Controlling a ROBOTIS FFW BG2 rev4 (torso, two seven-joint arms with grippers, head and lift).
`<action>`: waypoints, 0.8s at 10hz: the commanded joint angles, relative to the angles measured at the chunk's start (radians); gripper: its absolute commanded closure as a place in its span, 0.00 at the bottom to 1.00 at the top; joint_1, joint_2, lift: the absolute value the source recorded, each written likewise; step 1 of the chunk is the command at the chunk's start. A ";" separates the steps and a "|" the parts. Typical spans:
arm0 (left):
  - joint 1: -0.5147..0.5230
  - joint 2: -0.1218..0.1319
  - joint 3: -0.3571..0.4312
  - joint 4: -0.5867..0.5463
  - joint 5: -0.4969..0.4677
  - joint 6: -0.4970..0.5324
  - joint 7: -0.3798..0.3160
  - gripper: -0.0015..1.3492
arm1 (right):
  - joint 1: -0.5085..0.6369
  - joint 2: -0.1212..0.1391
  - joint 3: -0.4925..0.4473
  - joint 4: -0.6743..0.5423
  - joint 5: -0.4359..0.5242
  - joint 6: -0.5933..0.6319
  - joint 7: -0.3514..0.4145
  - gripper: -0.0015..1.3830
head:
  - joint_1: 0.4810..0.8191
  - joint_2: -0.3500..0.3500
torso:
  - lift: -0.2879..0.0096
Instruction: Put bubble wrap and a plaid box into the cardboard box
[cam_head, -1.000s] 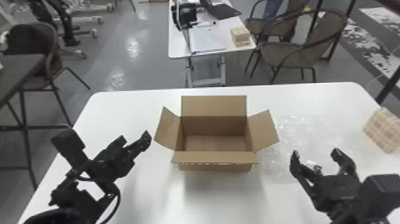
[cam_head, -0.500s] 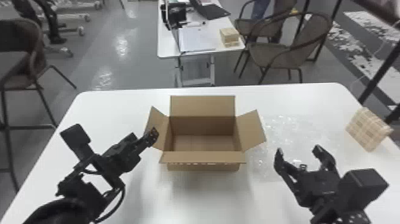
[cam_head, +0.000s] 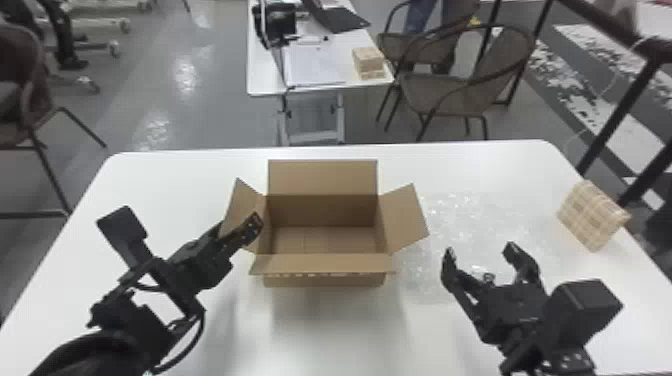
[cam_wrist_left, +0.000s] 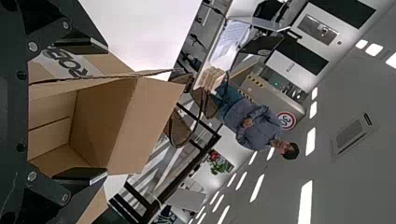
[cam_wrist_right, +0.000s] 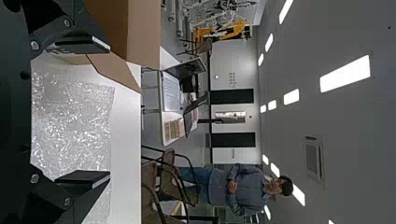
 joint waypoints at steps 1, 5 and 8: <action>-0.002 -0.002 -0.002 0.008 -0.005 -0.004 0.000 0.50 | -0.001 0.000 0.000 0.002 -0.002 0.000 0.004 0.23 | 0.63 0.49 | 0.62; 0.000 -0.003 -0.002 0.010 -0.003 -0.024 0.002 0.90 | -0.003 -0.002 0.000 0.006 -0.007 0.000 0.007 0.23 | 0.63 0.50 | 0.62; -0.002 -0.003 -0.004 0.007 -0.001 -0.043 0.002 0.90 | -0.004 -0.002 0.003 0.006 -0.008 0.002 0.007 0.23 | 0.63 0.50 | 0.62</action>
